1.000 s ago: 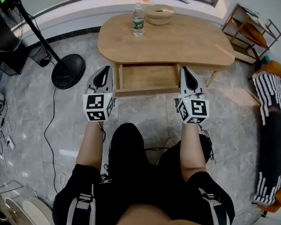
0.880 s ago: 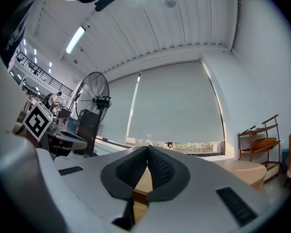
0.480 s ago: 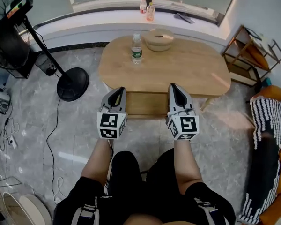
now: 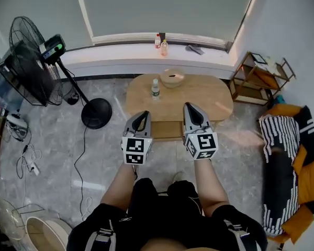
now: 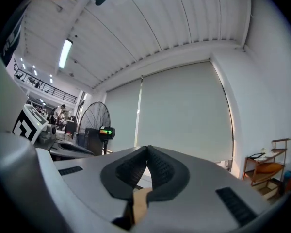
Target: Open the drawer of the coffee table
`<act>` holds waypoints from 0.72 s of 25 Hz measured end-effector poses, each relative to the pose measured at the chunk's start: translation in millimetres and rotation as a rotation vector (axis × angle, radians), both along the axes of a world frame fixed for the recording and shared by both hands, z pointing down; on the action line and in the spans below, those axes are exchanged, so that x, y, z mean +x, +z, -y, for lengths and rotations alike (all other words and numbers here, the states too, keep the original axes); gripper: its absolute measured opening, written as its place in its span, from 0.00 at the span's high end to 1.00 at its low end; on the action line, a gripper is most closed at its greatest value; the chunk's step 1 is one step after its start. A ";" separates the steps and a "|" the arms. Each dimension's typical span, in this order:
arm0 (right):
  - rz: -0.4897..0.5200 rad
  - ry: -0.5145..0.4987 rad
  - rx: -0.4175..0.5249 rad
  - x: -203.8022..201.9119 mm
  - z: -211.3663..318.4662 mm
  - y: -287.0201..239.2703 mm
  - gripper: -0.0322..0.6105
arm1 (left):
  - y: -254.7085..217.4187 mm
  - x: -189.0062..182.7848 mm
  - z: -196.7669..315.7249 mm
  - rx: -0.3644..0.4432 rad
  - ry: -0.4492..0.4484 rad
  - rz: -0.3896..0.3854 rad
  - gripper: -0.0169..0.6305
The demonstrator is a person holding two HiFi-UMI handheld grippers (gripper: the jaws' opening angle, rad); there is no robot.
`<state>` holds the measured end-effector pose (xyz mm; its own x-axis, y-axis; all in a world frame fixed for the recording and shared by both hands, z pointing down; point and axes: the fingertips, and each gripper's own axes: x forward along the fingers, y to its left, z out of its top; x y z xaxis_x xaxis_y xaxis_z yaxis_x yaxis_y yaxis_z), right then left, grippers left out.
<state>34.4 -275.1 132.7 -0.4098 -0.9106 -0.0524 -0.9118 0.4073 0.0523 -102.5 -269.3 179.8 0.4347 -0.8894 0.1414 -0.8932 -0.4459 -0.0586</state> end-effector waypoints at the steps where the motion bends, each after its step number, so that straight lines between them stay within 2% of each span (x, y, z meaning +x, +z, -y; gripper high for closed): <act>1: 0.000 0.005 -0.006 -6.0 -19.4 -21.9 0.93 | -22.0 -1.2 -18.2 -0.004 0.018 -0.004 0.93; 4: -0.002 -0.003 0.004 -21.6 -79.4 -74.9 0.93 | -80.0 -6.5 -73.0 0.015 0.046 0.007 0.93; 9: -0.004 -0.040 0.109 -19.0 -174.8 -119.2 0.93 | -135.7 -12.5 -164.1 0.150 -0.036 0.060 0.93; 11: 0.012 -0.045 0.121 -13.4 -210.3 -117.3 0.93 | -135.6 -11.5 -204.0 0.162 -0.068 0.081 0.93; 14: 0.010 -0.060 0.094 -5.6 -259.2 -113.0 0.93 | -123.6 1.9 -261.0 0.115 -0.076 0.073 0.93; 18: -0.007 -0.072 0.123 -2.1 -302.2 -125.0 0.93 | -123.2 10.9 -304.7 0.102 -0.084 0.076 0.93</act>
<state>32.2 27.1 7.7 -0.4746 -0.8657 -0.1591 -0.8799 0.4618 0.1121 -91.6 35.4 56.7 0.3497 -0.9336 0.0781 -0.9183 -0.3581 -0.1686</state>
